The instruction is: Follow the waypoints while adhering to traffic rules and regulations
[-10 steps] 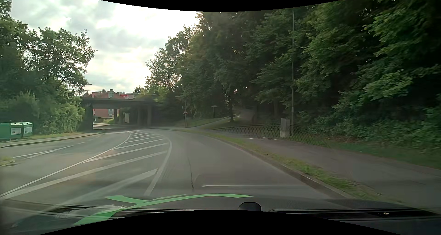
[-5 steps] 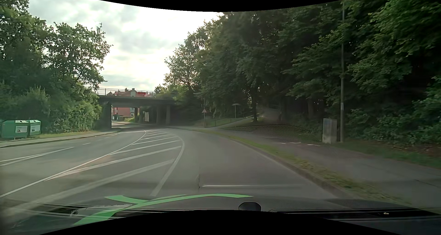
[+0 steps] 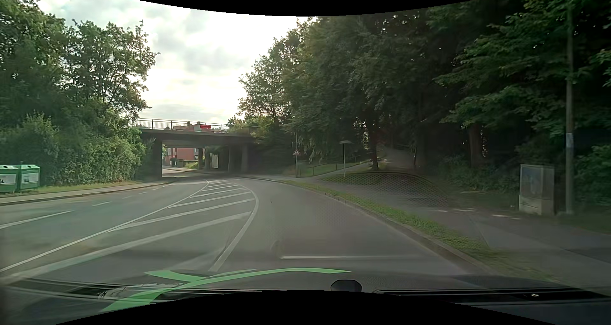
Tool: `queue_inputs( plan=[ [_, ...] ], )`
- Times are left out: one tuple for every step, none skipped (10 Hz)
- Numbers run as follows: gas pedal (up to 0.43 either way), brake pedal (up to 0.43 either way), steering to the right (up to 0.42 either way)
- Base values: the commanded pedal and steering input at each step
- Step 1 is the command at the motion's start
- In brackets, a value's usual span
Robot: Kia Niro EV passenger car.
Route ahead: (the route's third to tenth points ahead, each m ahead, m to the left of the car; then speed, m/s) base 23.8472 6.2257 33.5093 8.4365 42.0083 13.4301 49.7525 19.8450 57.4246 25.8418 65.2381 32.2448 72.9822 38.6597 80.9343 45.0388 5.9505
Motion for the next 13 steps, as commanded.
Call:
queue_inputs(
  plan=[
    [0.079,0.000,-0.063],
    [0.087,0.000,-0.063],
    [0.098,0.000,-0.063],
    [0.098,0.000,-0.063],
    [0.098,0.000,-0.063],
    [0.098,0.000,-0.064],
    [0.098,0.000,-0.065],
    [0.098,0.000,-0.066],
    [0.098,0.000,-0.067],
    [0.098,0.000,-0.068],
    [0.098,0.000,-0.068],
    [0.098,0.000,-0.068],
    [0.098,0.000,-0.069]
  ],
)
